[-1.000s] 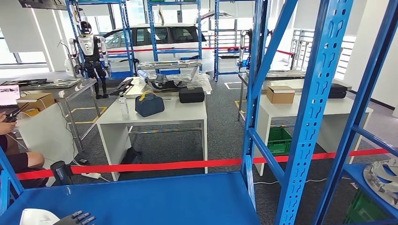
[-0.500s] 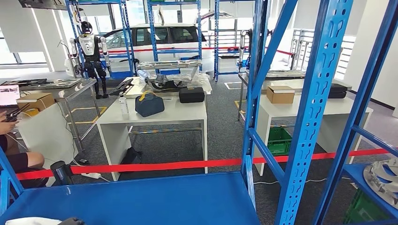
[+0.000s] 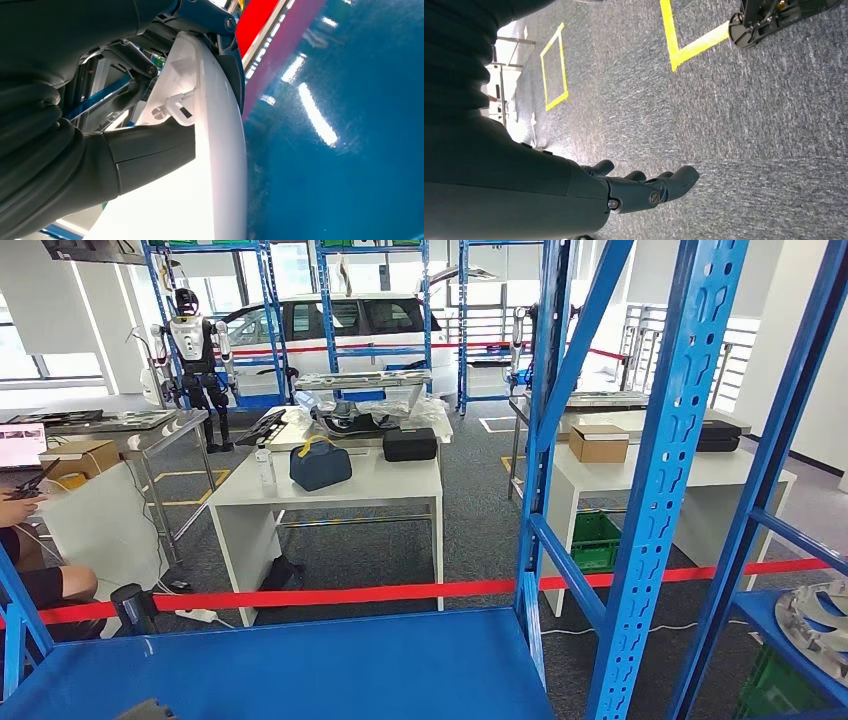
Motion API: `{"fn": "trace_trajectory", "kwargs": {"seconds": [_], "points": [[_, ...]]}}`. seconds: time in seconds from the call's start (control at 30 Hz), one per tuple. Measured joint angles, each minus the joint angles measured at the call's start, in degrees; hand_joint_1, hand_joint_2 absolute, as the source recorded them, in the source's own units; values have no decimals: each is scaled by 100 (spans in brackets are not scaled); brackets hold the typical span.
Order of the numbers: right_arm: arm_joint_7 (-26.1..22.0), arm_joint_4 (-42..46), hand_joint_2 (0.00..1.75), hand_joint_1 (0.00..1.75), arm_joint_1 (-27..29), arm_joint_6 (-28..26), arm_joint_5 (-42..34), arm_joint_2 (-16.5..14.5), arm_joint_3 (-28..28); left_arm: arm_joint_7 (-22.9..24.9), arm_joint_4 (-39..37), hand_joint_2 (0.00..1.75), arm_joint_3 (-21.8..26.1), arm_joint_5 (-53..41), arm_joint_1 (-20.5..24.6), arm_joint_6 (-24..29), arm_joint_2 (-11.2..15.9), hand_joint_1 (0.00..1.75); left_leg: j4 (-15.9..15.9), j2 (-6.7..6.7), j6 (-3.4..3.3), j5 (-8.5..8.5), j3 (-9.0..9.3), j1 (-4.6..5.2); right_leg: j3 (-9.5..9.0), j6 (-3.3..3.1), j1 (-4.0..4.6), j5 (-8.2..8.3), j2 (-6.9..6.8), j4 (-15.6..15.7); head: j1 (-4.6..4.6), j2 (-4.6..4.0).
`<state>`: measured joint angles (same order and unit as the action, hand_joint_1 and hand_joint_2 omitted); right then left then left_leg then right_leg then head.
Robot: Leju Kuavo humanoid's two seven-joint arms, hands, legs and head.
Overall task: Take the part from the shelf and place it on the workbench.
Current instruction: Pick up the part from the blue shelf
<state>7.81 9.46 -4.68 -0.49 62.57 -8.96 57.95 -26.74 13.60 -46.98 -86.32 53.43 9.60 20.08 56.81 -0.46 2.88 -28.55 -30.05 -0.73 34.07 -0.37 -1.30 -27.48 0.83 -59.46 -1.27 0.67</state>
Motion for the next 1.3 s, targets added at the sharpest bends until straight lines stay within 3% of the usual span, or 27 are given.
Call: {"fn": "trace_trajectory", "kwargs": {"seconds": [0.2,0.5,0.83,0.93,1.03,1.1,1.17,1.23,1.3], "points": [[6,0,175,0,-1,-32,-16,0,77,222,2,175,-32,25,-24,351,-32,175,0,-3,0,0,6,0,-6,0,0,0,0,0,0,0],[-2,0,175,0,0,-69,22,-1,95,979,41,175,58,526,-63,1017,-151,175,1,-2,0,0,6,1,-4,0,-1,0,0,0,0,0],[-91,0,175,0,2,-94,21,0,129,1177,150,175,340,912,222,1901,-281,175,4,3,0,0,3,1,7,0,0,0,9,0,0,0],[-97,0,175,0,-2,-139,-19,0,173,1198,280,175,571,1316,403,2685,-383,175,9,-2,0,0,-4,1,11,1,2,1,5,0,0,0],[-98,0,175,0,-5,-192,-50,-1,232,828,688,175,1193,2096,647,3017,-532,175,13,-3,0,0,-7,1,12,2,1,1,4,0,0,0],[-105,0,175,0,-1,-202,-68,-1,252,235,955,175,1846,3040,826,2980,-692,175,14,2,-3,-2,-9,1,13,2,0,1,8,0,0,0],[-117,0,175,0,0,-195,-75,-2,269,-348,1179,175,2535,4403,992,2618,-858,175,13,11,-7,-6,-6,2,12,3,-2,2,16,0,0,0],[-137,0,175,0,5,-179,-80,-2,287,-493,1499,175,3163,5851,1076,1768,-997,175,13,16,-10,-9,-2,2,12,3,-3,1,21,1,0,0],[-167,0,175,0,7,-166,-84,-1,312,-296,1877,175,3648,7058,1065,769,-1109,175,12,15,-10,-9,-2,2,11,3,-2,1,19,1,0,0]]}}
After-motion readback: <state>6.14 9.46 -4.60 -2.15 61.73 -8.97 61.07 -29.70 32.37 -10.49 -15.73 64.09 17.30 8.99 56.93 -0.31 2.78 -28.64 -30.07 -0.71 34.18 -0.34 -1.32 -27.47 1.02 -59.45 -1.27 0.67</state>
